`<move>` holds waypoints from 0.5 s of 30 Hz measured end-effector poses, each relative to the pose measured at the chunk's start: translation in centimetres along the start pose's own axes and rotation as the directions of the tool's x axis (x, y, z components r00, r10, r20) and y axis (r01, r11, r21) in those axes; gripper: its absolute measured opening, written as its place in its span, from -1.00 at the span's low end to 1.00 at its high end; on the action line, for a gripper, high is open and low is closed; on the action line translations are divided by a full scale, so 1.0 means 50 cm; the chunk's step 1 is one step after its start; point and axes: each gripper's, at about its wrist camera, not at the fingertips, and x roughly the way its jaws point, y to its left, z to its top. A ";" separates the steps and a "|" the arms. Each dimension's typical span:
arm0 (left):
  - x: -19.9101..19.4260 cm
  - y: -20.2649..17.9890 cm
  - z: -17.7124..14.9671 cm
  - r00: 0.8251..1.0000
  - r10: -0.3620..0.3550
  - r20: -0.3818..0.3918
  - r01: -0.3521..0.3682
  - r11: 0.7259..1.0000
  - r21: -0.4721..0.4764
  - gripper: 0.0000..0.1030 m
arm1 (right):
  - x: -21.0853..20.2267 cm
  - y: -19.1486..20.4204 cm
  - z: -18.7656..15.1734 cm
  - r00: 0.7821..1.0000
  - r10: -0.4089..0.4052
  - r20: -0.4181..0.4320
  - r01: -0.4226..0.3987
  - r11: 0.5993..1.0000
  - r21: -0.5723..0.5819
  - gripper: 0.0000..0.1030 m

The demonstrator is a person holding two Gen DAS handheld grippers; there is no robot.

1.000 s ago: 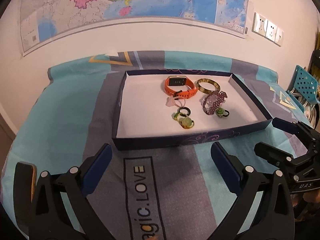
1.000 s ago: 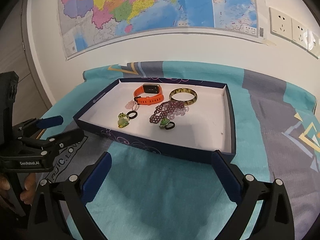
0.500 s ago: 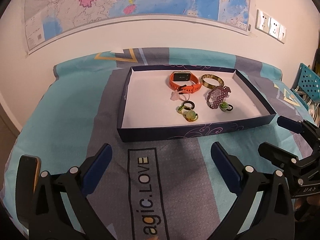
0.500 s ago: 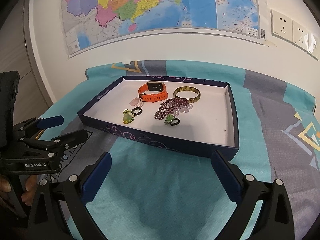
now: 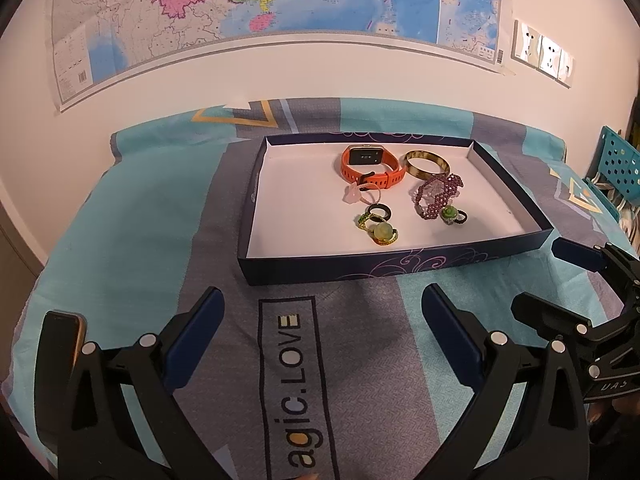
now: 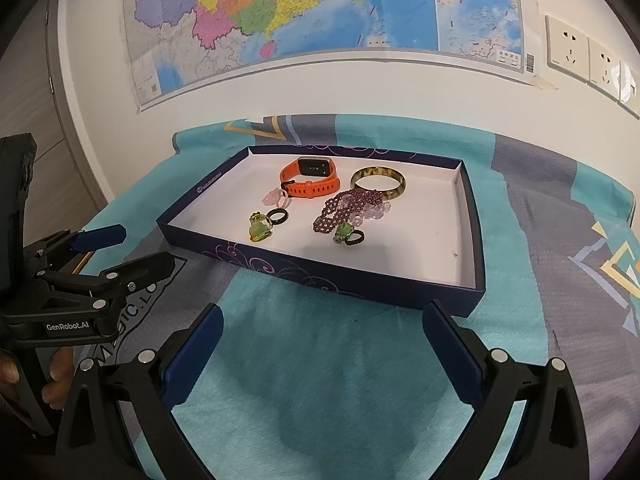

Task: Organize jewelry

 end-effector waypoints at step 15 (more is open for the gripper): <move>0.001 0.000 0.001 1.000 0.005 -0.001 -0.005 1.000 0.000 0.89 | 0.002 -0.001 0.000 1.000 0.002 -0.006 -0.002 1.000 0.005 0.88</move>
